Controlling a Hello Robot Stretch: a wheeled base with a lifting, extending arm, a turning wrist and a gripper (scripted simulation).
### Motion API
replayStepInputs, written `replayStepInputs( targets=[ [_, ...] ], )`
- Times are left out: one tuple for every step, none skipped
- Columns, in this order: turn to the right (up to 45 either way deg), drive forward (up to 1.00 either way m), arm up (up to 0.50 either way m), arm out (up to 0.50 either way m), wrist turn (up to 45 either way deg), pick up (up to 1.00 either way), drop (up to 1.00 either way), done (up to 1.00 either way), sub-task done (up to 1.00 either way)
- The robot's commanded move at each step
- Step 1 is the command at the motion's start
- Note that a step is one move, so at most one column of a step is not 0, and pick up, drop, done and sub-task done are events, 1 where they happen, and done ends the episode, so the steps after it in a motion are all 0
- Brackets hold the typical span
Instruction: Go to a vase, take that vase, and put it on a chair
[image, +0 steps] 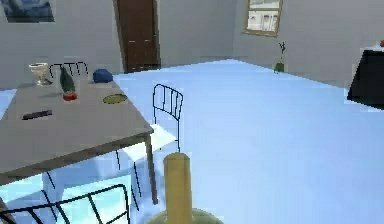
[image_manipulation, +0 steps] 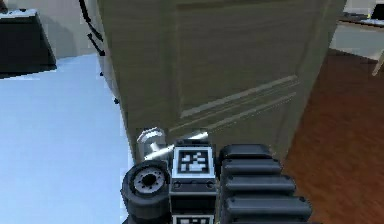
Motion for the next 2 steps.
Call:
replayStepInputs(
  targets=[
    [0.0, 0.45, 0.0, 0.0, 0.0, 0.0, 0.0, 0.0, 0.0],
    [0.0, 0.5, 0.0, 0.0, 0.0, 0.0, 0.0, 0.0, 0.0]
  ],
)
